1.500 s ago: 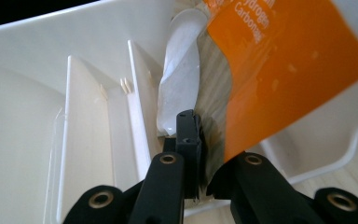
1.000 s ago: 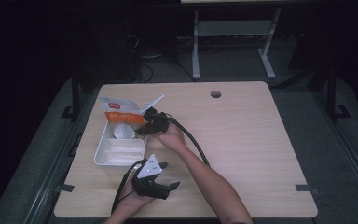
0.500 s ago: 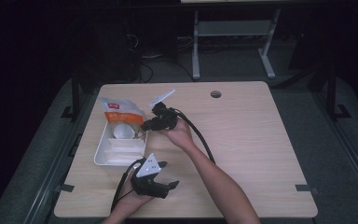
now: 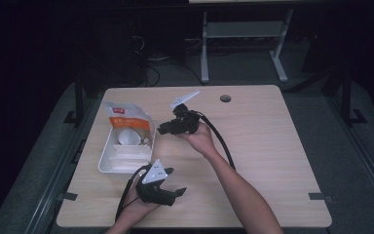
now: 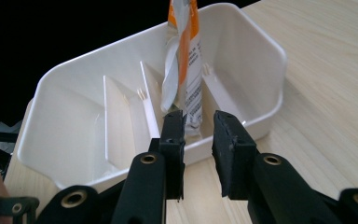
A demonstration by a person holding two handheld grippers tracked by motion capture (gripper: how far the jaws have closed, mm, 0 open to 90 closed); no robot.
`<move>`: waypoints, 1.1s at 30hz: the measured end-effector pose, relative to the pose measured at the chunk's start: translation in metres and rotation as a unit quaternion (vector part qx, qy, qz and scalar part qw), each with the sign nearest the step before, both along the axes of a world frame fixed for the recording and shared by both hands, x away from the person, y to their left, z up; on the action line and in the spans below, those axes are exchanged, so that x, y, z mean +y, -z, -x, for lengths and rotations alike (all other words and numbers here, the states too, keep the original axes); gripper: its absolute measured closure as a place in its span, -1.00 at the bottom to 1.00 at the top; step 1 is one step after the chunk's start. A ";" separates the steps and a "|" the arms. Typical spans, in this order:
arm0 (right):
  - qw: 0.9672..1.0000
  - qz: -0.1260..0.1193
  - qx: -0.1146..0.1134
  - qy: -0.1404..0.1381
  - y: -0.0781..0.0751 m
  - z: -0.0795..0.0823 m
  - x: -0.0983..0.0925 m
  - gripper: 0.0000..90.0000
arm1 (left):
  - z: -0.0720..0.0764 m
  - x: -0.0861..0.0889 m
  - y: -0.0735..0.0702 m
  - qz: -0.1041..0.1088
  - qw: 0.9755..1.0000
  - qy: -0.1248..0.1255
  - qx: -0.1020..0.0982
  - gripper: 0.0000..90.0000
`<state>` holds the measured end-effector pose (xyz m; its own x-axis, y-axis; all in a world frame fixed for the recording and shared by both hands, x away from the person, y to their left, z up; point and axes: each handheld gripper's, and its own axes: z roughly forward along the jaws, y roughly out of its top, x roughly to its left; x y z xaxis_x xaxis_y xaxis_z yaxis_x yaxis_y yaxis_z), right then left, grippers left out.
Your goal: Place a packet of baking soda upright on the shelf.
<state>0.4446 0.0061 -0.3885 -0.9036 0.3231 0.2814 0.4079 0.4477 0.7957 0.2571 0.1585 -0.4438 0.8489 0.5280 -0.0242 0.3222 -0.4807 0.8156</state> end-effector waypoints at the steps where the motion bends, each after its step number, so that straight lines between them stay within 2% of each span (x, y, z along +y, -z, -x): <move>1: 1.000 -0.001 -0.001 0.002 -0.002 0.001 -0.006 0.59 | 0.000 0.000 0.000 -0.001 1.000 0.000 0.000 -0.55; 10: 1.000 -0.008 -0.003 0.009 -0.011 0.005 -0.032 0.51 | -0.001 0.001 0.000 0.000 1.000 0.000 -0.002 -0.55; 25: 1.000 -0.017 -0.001 0.018 -0.018 0.009 -0.056 0.39 | -0.002 0.002 0.000 0.001 1.000 -0.004 -0.001 -0.55; 33: 0.999 -0.023 0.003 0.023 -0.019 0.014 -0.073 0.25 | -0.002 0.001 0.000 0.002 1.000 -0.007 -0.004 -0.55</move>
<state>0.4303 -0.0665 -0.3693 -0.8861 0.3509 0.3027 0.4324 0.3910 0.8125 0.2589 0.1596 -0.4433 0.8421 0.5389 -0.0196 0.3218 -0.4730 0.8202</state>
